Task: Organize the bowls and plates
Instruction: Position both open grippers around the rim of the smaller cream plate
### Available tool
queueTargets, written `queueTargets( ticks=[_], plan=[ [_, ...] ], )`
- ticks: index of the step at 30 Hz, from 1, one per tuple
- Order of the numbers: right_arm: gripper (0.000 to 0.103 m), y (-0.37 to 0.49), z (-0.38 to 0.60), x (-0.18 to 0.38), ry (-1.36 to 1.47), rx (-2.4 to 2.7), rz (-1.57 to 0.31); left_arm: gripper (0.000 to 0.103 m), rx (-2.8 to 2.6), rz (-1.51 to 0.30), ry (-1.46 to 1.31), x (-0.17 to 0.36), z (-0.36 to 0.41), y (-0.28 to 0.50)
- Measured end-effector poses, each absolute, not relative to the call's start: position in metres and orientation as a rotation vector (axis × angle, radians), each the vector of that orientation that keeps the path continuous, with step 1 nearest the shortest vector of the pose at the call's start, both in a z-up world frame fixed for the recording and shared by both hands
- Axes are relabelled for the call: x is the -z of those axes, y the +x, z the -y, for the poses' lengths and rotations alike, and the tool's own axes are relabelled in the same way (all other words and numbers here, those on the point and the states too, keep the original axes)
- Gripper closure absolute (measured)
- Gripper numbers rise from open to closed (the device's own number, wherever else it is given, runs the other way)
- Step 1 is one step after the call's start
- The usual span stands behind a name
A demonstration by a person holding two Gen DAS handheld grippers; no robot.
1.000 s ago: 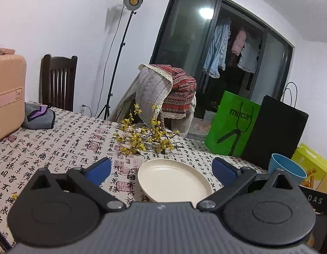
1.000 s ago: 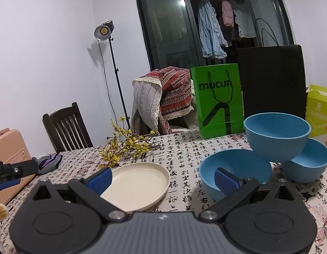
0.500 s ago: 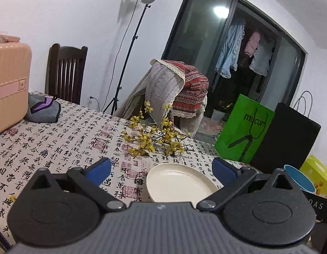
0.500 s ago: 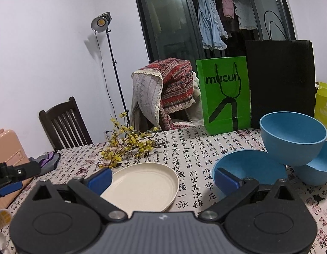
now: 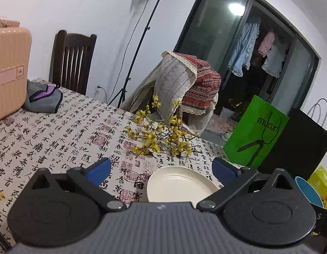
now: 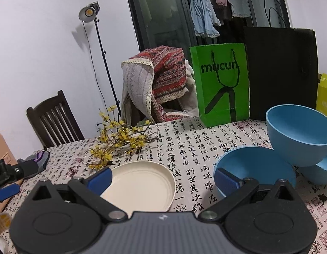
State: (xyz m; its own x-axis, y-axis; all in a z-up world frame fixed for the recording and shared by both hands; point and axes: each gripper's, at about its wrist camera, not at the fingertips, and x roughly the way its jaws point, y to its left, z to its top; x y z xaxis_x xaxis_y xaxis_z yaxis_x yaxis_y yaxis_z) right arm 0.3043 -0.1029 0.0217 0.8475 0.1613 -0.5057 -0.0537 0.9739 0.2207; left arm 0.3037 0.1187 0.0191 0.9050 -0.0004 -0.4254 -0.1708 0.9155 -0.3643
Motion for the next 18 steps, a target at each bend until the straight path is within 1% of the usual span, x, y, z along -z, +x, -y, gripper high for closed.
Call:
queueTargets(
  ticks=[6, 9, 12, 15, 18],
  plan=[
    [0.001, 0.321, 0.105, -0.018, 0.226, -0.107, -0.586, 0.000, -0.124, -0.462, -0.436, -0.012, -0.122, 0.326],
    [0.006, 0.329, 0.106, -0.016, 0.246, -0.102, -0.607, 0.000, -0.130, -0.473, -0.445, -0.003, -0.126, 0.333],
    [0.009, 0.334, 0.105, -0.013, 0.240, -0.098, -0.622, 0.000, -0.135, -0.495, -0.455, 0.007, -0.128, 0.342],
    [0.015, 0.340, 0.101, -0.010, 0.228, -0.097, -0.636, 0.000, -0.134, -0.513, -0.455, 0.018, -0.129, 0.348],
    [0.018, 0.347, 0.096, -0.008, 0.213, -0.094, -0.653, 0.000, -0.138, -0.545, -0.454, 0.027, -0.130, 0.355]
  ],
)
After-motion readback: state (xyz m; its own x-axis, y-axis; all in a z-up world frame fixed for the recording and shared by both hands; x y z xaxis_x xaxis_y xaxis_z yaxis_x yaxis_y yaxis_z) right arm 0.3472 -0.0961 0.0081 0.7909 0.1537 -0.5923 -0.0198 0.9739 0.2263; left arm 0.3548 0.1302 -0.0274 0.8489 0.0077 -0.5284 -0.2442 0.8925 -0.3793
